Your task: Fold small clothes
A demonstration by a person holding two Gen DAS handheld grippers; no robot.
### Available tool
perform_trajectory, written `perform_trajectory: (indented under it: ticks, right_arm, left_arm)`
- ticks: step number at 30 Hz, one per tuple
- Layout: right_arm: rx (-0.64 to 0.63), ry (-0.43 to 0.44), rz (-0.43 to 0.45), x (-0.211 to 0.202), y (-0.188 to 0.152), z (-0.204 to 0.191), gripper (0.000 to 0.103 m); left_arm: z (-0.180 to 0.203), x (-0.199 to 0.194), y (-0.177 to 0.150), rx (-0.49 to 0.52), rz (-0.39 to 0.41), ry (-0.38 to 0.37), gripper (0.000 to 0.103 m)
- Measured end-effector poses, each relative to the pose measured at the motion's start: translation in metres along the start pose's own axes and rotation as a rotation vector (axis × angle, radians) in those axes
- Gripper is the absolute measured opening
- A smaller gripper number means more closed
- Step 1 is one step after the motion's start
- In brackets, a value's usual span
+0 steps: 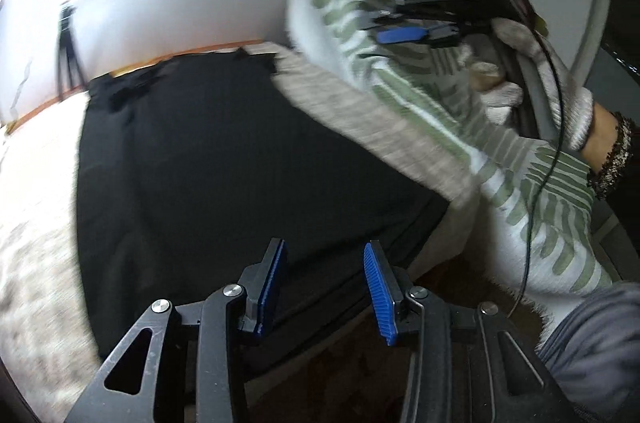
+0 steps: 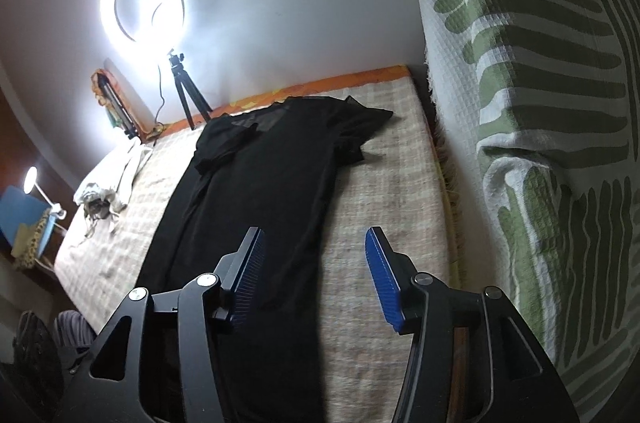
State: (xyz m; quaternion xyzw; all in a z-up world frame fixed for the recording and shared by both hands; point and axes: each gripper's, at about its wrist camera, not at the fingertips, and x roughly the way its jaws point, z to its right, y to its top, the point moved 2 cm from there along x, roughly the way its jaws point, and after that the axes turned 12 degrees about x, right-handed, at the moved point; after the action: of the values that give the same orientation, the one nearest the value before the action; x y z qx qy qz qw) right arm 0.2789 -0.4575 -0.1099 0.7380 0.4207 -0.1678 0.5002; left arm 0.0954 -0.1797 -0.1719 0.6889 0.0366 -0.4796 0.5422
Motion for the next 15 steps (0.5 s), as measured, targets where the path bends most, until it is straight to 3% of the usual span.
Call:
perform_trajectory:
  ticks: [9, 15]
  right_arm:
    - [0.040, 0.011, -0.025, 0.015, 0.024, 0.034, 0.052]
    - [0.041, 0.021, -0.042, 0.032, 0.039, 0.046, 0.052]
  left_arm:
    - [0.063, 0.058, 0.039, 0.094, -0.009, -0.093, 0.051]
    - [0.082, 0.090, 0.047, 0.103, -0.048, -0.106, 0.056]
